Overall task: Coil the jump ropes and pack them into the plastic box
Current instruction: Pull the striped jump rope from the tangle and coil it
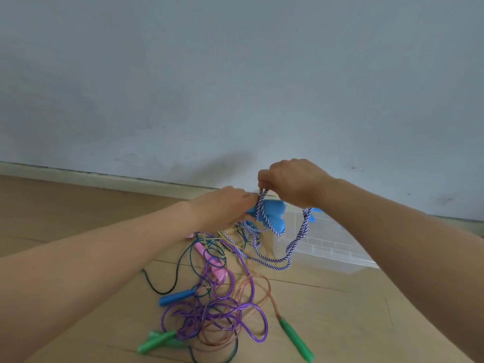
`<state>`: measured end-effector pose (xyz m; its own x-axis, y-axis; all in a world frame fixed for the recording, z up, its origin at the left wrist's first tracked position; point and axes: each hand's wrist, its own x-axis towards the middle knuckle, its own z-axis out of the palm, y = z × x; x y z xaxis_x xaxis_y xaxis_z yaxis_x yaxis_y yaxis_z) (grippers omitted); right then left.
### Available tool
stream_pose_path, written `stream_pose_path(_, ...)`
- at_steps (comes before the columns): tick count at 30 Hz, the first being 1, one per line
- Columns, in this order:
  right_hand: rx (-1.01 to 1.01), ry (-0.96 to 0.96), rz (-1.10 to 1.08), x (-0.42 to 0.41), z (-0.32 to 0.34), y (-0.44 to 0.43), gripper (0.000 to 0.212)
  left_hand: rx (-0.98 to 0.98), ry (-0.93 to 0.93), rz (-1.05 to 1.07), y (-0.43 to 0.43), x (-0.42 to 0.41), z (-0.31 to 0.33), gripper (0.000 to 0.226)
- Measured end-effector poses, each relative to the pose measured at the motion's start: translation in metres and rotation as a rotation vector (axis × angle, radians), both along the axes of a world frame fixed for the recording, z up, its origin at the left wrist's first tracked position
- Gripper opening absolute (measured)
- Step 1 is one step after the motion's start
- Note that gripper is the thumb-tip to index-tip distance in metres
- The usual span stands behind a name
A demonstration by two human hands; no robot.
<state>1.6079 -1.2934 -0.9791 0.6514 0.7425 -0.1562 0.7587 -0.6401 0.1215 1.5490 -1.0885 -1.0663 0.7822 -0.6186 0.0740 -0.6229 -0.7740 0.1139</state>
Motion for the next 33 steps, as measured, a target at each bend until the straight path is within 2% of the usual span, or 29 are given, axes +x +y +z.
stream_pose_path(2, 0.195, 0.101, -0.159, 0.010, 0.000, -0.004, 0.037, -0.059, -0.226, -0.076, 0.003, 0.002, 0.004, 0.022)
stream_pose_path(4, 0.443, 0.251, -0.334, 0.017, 0.001, -0.007, 0.051, -0.181, -0.376, -0.066, 0.004, 0.000, 0.012, 0.031)
stream_pose_path(5, 0.564, 0.354, -0.438, 0.019, -0.001, -0.007, 0.050, -0.259, -0.412, -0.016, 0.002, -0.001, 0.017, 0.033)
stream_pose_path(7, 0.740, 0.612, -0.639, 0.017, -0.004, -0.005, 0.029, -0.399, -0.408, 0.166, -0.002, -0.002, 0.027, 0.037)
stream_pose_path(9, 0.748, 0.747, -0.711, 0.008, -0.011, 0.000, 0.021, -0.499, -0.371, 0.365, -0.005, -0.001, 0.033, 0.036)
stream_pose_path(11, 0.662, 0.797, -0.677, -0.003, -0.020, 0.010, 0.030, -0.537, -0.342, 0.465, -0.005, 0.002, 0.034, 0.032)
stream_pose_path(14, 0.453, 0.772, -0.551, -0.018, -0.022, 0.020, 0.030, -0.363, -0.238, 0.529, -0.004, 0.005, 0.026, 0.030)
stream_pose_path(15, 0.426, 0.803, -0.570, -0.020, -0.021, 0.021, 0.030, -0.285, -0.181, 0.575, -0.003, 0.006, 0.022, 0.029)
stream_pose_path(17, 0.427, 0.922, -0.638, -0.021, -0.015, 0.020, 0.031, -0.097, -0.119, 0.639, -0.001, 0.005, 0.016, 0.021)
stream_pose_path(20, 0.516, 1.037, -0.660, -0.016, -0.001, 0.018, 0.030, 0.175, -0.109, 0.518, 0.002, 0.005, 0.010, 0.019)
stream_pose_path(22, 0.665, 1.035, -0.648, -0.010, 0.008, 0.014, 0.029, 0.257, -0.119, 0.376, 0.005, 0.004, 0.005, 0.021)
stream_pose_path(25, 0.821, 0.838, -0.611, 0.000, 0.013, 0.002, 0.030, 0.231, -0.251, 0.162, 0.006, 0.003, 0.000, 0.022)
stream_pose_path(28, 0.757, 0.537, -0.489, 0.013, 0.004, -0.009, 0.035, 0.176, -0.433, -0.087, 0.004, 0.005, 0.009, 0.021)
stream_pose_path(30, 0.697, 0.418, -0.394, 0.018, 0.002, -0.014, 0.036, 0.137, -0.529, -0.137, -0.001, 0.002, 0.018, 0.008)
stream_pose_path(33, 0.702, 0.408, -0.359, 0.020, -0.002, -0.018, 0.041, -0.077, -0.533, -0.033, -0.007, -0.001, 0.028, 0.027)
